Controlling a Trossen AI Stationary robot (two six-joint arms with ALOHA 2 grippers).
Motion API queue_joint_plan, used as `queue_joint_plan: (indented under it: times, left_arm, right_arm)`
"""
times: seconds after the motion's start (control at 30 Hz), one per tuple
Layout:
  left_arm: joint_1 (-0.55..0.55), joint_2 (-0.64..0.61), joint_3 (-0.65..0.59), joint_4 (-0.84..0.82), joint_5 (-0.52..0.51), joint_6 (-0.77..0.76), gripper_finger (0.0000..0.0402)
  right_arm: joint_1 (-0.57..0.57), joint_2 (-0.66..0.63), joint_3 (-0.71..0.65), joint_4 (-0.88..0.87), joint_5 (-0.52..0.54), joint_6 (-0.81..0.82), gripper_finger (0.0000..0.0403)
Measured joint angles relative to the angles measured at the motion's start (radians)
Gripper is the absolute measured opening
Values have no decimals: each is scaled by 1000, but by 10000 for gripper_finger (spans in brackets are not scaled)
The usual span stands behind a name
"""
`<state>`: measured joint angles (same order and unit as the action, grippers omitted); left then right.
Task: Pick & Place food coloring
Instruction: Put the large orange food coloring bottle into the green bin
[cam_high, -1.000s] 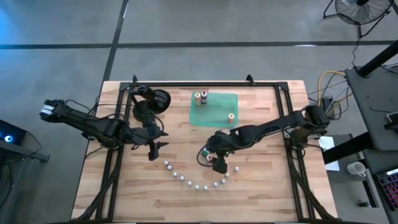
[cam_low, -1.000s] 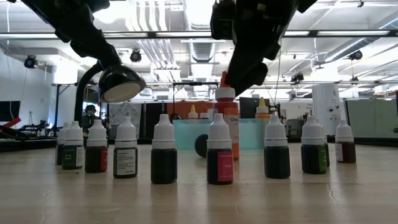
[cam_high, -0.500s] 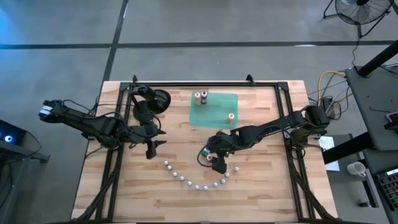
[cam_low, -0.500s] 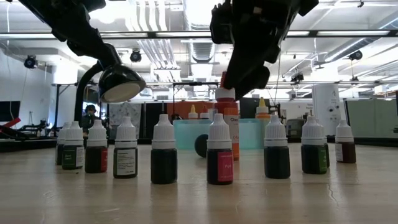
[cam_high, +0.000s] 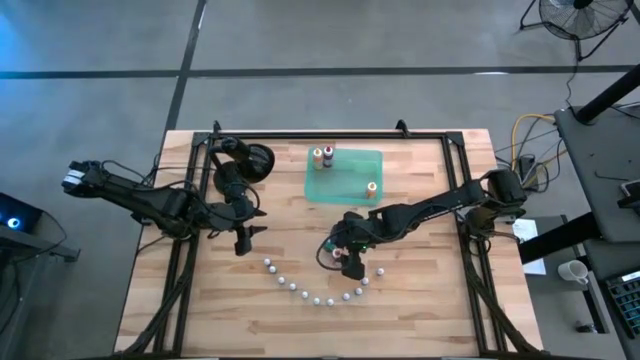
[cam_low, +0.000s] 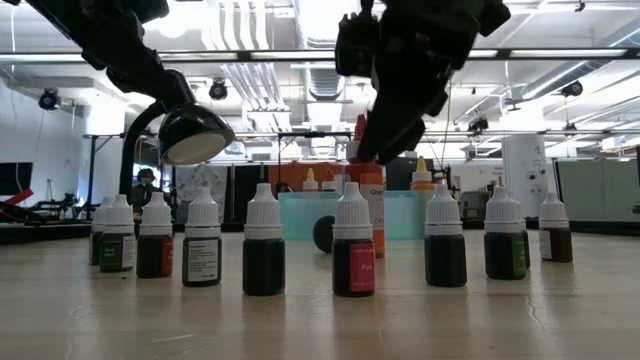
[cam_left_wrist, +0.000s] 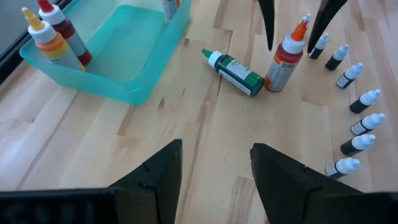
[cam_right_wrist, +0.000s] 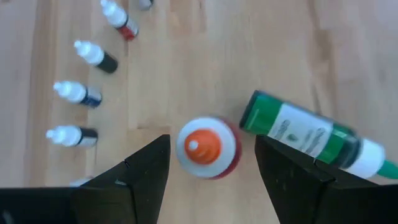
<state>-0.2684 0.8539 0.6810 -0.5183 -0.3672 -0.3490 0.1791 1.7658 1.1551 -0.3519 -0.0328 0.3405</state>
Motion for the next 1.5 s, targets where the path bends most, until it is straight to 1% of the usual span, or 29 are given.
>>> queue_joint_plan:
  times: [0.1,0.37,0.53,0.63,0.77,0.83,0.87,0.93,1.07,1.13,1.17,1.27,1.37,1.5]
  left_arm:
    - [0,0,-4,1,0,-11,163]
    - [0,0,-18,1,-1,-22,163]
    - [0,0,-18,1,-20,-22,163]
    - [0,0,-20,1,-26,-22,163]
    - [0,0,-21,2,-26,-22,163]
    - [0,0,-22,1,-27,-22,163]
    - [0,0,-22,1,-27,-21,163]
    - [0,0,-22,1,-27,-21,163]
    - [0,0,-22,3,-28,-21,163]
    - [1,0,-22,5,-28,-21,163]
    - [1,0,-24,6,-28,-21,163]
    - [1,0,-26,10,-28,-21,163]
    - [1,0,-27,11,-28,-21,163]
    - [1,0,-28,12,-28,-24,163]
  right_arm:
    - [0,-7,0,-4,41,-11,216]
    - [0,-9,7,-10,37,-35,171]
    - [0,-9,7,-7,38,-29,129]
    - [-2,-10,18,-13,35,19,103]
    - [-14,-27,77,-27,34,107,103]
    - [-21,-42,132,-105,43,112,103]
    - [-25,-47,165,-157,69,109,103]
    - [-31,-58,232,-267,168,98,103]
    - [-63,-109,333,-459,473,104,103]
    - [-100,-144,347,-514,580,140,103]
    - [-125,-160,346,-530,598,163,103]
    - [-215,-205,323,-544,601,245,103]
    - [-304,-229,289,-550,595,285,103]
    - [-408,-226,243,-549,518,284,103]
